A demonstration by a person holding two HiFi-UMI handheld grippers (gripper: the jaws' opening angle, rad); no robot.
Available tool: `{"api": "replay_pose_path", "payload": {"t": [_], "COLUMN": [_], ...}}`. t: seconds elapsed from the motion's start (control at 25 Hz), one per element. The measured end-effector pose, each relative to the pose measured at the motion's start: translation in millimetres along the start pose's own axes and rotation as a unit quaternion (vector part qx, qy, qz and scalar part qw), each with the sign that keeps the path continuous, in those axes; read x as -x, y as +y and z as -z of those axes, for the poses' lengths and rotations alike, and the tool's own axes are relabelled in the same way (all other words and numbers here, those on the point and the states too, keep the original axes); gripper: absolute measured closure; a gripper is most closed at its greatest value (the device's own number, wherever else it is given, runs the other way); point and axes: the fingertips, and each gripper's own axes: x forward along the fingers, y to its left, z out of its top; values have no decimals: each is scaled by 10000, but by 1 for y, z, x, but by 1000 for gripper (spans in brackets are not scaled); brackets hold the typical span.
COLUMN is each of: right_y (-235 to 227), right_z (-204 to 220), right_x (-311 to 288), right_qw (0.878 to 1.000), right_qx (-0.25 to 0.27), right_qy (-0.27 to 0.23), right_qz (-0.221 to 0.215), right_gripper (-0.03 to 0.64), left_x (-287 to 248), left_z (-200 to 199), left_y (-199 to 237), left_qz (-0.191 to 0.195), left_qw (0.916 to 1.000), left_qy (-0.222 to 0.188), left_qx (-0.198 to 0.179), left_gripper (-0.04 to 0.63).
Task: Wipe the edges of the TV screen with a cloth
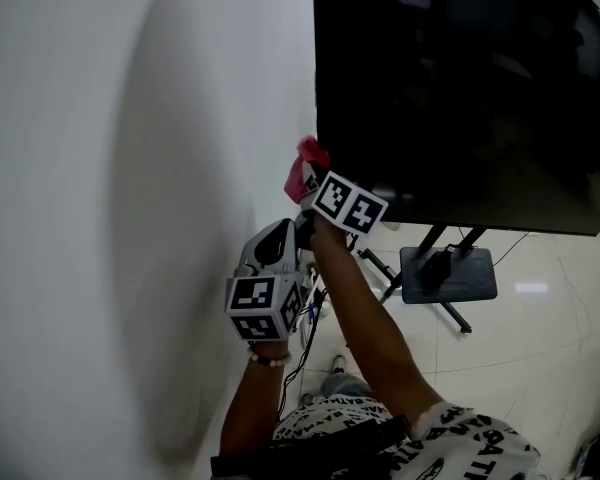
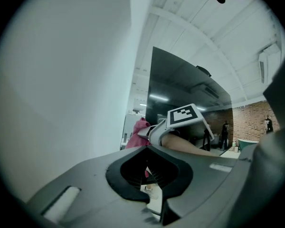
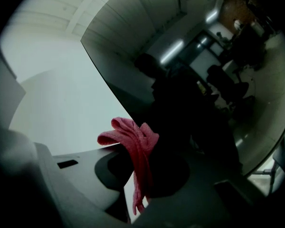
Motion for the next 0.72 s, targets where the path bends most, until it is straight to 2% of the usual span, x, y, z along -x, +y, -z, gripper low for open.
{"api": "replay_pose_path", "payload": {"t": [0.28, 0.52, 0.72], "right_y": [27, 76, 115], "right_z": [-48, -113, -161], "right_x": [0, 10, 14], "right_qw": [9992, 9969, 9939], "right_qx": [-194, -61, -239], "right_qy": [-339, -694, -868], "right_qz": [-99, -367, -639], "right_gripper": [543, 543, 543], "left_x": [18, 37, 48], "left_z": [-29, -70, -84], "left_y": [-19, -25, -27], "left_qz": [125, 50, -79], "left_qw": [9987, 9957, 9934], "left_qy": [-451, -825, -1112], "left_qx": [-213, -414, -271], "left_gripper": [595, 595, 595]}}
